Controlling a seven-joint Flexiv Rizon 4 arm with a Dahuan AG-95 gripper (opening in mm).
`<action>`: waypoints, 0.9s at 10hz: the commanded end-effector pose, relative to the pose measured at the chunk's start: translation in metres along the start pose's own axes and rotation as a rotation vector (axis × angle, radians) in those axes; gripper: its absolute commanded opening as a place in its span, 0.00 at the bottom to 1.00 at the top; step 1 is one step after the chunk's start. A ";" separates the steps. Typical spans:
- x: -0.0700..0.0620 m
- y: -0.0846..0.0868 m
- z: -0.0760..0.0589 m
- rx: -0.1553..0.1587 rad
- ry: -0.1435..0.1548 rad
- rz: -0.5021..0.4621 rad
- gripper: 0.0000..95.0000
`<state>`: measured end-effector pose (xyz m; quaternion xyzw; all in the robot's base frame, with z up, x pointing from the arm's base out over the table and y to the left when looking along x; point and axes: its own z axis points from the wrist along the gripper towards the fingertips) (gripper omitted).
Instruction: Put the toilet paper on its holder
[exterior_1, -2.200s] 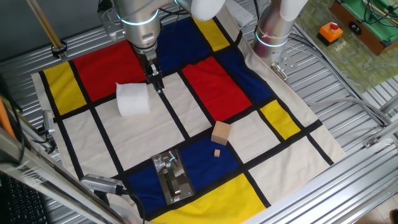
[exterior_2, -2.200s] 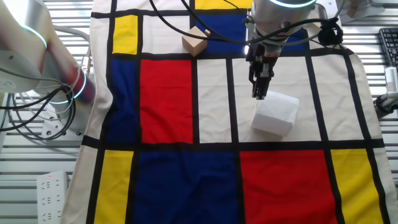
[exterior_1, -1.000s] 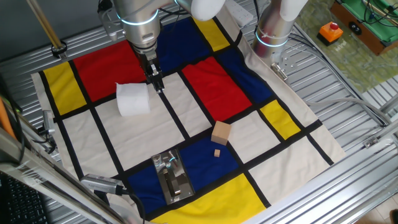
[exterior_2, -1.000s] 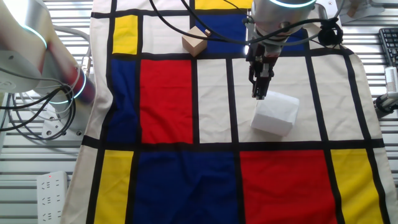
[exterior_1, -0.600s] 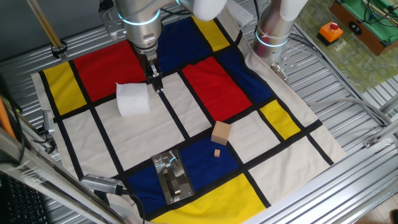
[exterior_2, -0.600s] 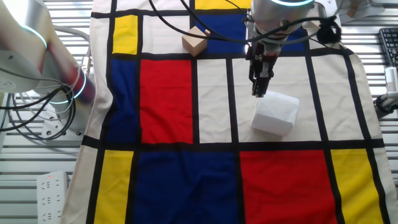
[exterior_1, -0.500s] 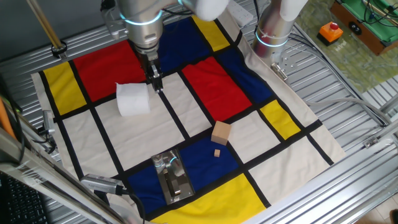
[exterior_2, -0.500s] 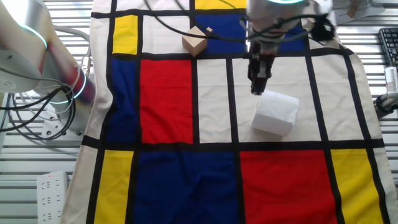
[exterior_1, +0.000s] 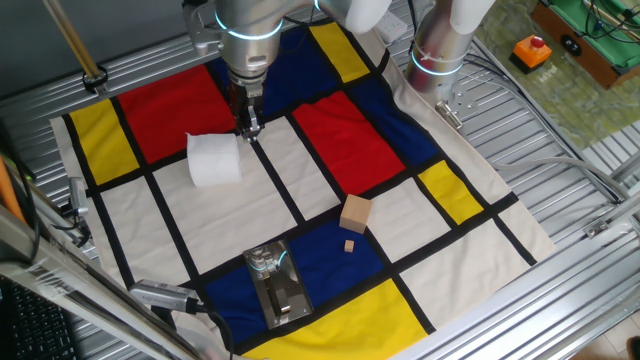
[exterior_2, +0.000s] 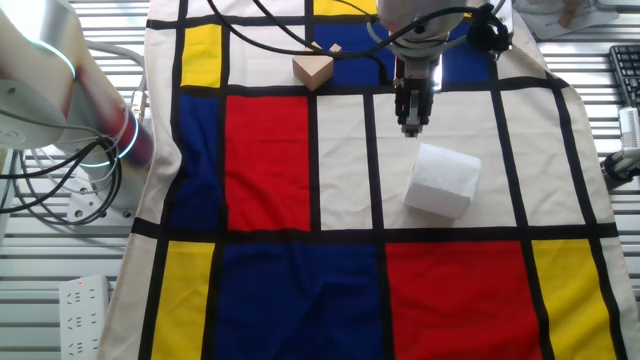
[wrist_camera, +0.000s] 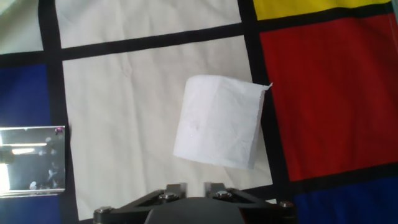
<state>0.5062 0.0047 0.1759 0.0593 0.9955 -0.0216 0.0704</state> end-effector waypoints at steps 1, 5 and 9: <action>0.001 0.000 -0.001 -0.003 0.043 0.017 0.00; 0.001 0.000 -0.002 -0.005 0.058 0.025 0.00; 0.001 0.000 -0.002 -0.005 0.058 0.025 0.00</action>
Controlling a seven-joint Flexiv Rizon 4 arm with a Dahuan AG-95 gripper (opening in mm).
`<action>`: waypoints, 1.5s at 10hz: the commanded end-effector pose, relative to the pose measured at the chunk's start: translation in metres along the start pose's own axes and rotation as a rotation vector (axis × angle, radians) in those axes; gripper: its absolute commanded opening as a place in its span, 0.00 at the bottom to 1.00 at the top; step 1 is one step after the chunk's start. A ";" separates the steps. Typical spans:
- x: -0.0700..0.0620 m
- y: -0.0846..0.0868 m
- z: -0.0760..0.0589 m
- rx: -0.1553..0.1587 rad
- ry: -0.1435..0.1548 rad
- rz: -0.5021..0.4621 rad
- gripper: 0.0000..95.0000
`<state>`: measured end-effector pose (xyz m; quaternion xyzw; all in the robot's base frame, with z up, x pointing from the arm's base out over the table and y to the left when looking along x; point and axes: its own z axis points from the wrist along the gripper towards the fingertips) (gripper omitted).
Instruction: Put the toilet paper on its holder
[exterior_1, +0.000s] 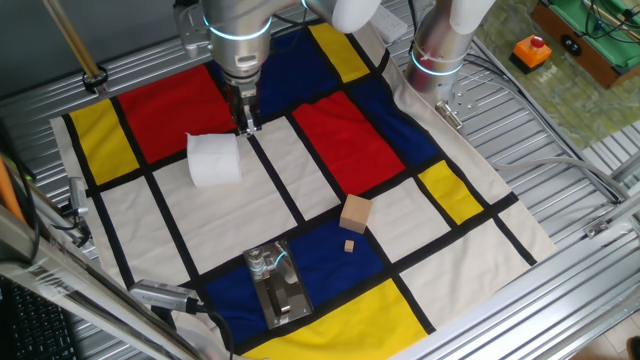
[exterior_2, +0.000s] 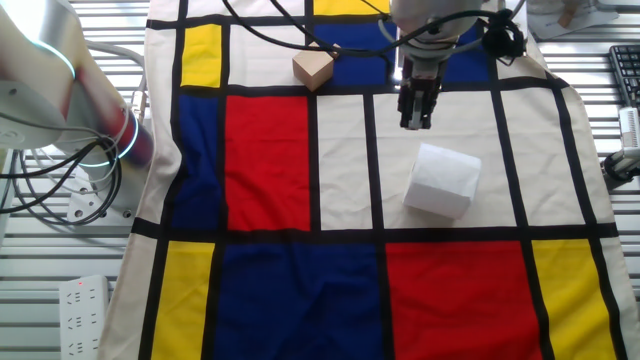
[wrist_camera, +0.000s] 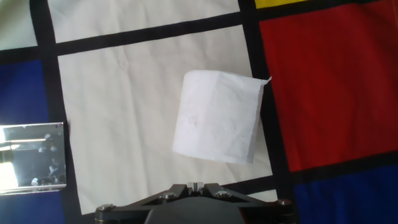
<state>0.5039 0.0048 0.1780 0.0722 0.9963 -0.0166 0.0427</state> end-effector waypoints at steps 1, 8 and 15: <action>-0.001 0.001 0.001 0.000 0.001 0.000 0.00; -0.001 0.001 0.001 0.000 0.001 0.000 0.00; -0.057 -0.099 0.003 -0.028 0.001 0.090 0.00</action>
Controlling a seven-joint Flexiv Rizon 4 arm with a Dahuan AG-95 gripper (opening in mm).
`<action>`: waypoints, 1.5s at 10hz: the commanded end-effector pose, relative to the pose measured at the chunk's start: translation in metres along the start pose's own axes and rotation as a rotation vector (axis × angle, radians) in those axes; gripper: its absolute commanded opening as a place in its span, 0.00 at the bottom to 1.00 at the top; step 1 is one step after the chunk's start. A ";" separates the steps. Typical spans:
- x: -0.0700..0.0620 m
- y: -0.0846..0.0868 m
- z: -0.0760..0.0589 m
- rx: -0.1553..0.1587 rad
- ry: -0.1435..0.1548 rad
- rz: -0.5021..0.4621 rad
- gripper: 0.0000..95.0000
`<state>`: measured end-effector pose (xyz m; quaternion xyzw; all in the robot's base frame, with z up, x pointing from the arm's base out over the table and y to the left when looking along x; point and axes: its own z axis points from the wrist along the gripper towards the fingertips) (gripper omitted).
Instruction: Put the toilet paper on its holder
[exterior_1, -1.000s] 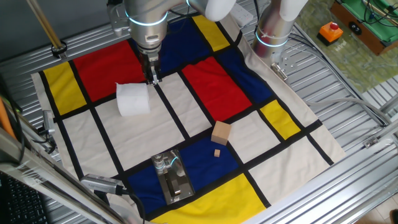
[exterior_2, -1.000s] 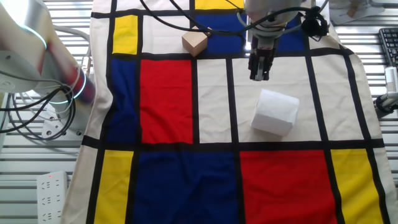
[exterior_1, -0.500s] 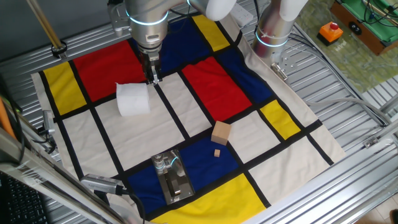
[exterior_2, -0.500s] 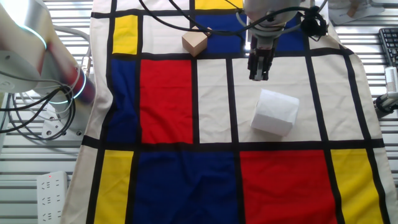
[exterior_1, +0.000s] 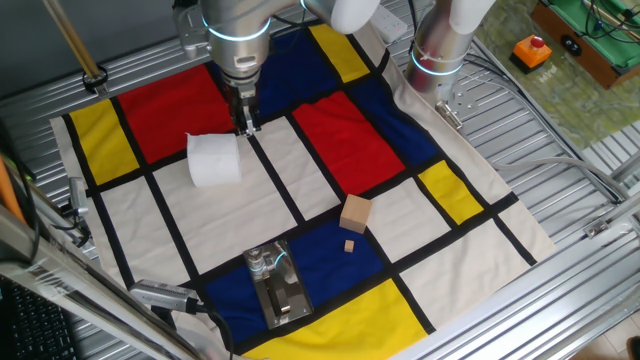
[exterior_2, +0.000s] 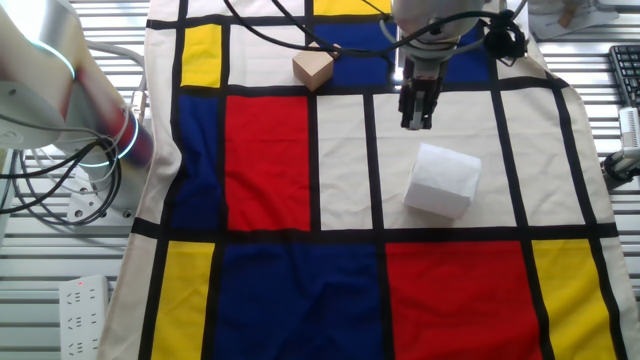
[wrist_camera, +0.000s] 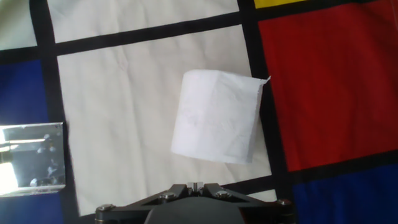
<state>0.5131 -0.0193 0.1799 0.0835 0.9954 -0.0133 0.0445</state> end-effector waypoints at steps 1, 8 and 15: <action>-0.054 -0.080 0.007 -0.015 0.000 0.086 0.00; -0.098 -0.042 0.004 0.014 0.006 0.087 0.00; -0.080 -0.028 -0.001 -0.013 0.001 0.089 0.00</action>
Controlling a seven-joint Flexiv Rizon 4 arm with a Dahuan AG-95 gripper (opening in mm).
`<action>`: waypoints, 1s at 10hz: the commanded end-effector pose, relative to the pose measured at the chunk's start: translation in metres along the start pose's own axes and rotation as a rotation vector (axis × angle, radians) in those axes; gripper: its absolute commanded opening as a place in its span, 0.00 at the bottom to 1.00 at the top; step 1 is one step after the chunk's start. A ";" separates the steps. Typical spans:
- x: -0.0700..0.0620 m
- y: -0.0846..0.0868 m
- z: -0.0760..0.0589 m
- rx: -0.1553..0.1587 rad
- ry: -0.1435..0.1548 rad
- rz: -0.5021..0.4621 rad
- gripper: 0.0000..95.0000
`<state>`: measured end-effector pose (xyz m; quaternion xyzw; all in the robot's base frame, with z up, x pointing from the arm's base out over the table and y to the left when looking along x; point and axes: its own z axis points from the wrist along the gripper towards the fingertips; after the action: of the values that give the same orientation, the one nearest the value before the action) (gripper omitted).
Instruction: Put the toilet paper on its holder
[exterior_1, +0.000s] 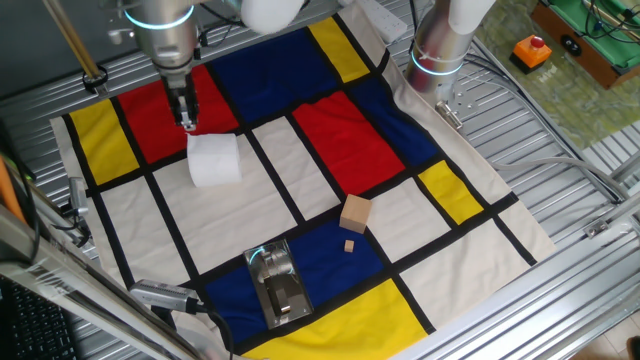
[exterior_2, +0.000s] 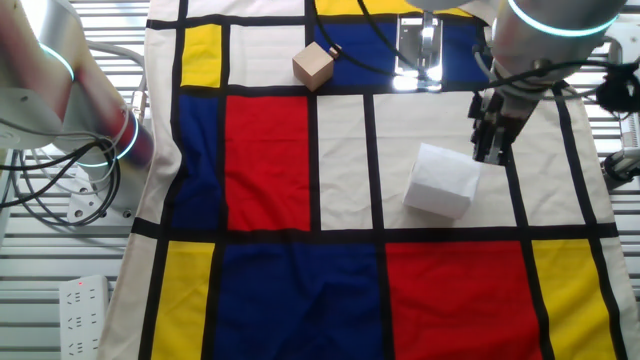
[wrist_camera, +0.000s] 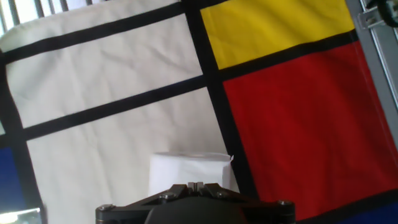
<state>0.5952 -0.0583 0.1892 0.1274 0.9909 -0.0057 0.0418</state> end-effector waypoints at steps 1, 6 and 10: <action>0.014 -0.005 -0.001 0.001 -0.007 0.000 0.00; 0.033 0.008 0.023 0.002 -0.018 0.000 0.00; 0.034 0.016 0.051 0.003 -0.012 0.000 0.00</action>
<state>0.5720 -0.0375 0.1316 0.1287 0.9904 -0.0085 0.0492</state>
